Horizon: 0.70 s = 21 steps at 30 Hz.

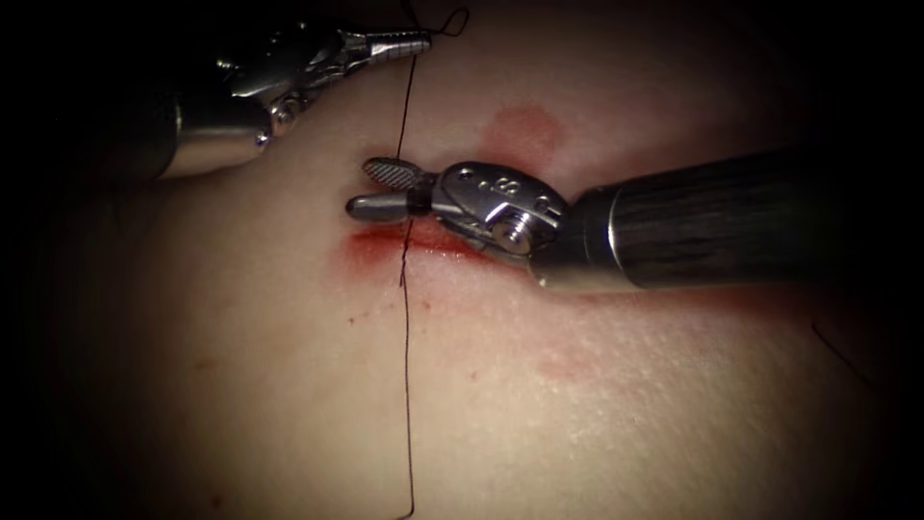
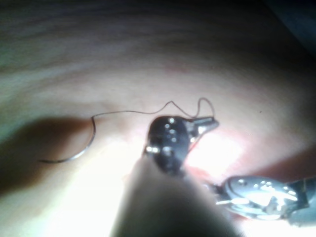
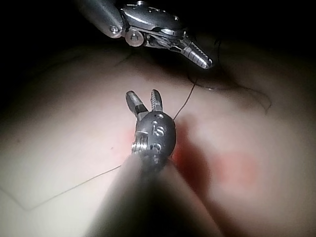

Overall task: Wound Closure
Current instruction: Wrap the suture around the right gripper once.

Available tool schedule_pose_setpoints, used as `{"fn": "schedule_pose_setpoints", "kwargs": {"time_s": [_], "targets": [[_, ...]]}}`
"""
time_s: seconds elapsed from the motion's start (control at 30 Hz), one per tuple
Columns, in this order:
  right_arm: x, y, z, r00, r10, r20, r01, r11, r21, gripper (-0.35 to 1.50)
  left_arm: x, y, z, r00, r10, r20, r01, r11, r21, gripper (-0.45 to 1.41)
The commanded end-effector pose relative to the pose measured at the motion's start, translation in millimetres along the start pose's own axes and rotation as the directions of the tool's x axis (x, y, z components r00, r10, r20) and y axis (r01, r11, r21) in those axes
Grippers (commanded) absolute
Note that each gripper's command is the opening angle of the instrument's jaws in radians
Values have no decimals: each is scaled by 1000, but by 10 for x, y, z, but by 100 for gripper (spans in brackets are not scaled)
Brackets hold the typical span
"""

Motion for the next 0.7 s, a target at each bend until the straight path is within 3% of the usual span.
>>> {"fn": "schedule_pose_setpoints", "kwargs": {"time_s": [0.03, 0.23, 0.43, 0.7], "targets": [[-14, 12, 16, 1000, 8, -1, -8, 1000, 7, 32, -4, -3, 5, 1000, 1, -4, -1, 1000, 1, -35], [-21, 25, 30, 1000, 20, -7, -20, 999, 33, 25, -1, 17, 11, 1000, 8, -21, -8, 1000, 5, -35], [-30, 38, 38, 1000, 14, -11, -14, 1000, -18, 24, 2, 49, 10, 998, 14, -55, -14, 1000, 6, -35], [-40, 42, 43, 1000, 6, -20, -8, 995, -95, 15, -8, 97, -20, 995, 31, -99, -30, 999, 13, -35]]}}
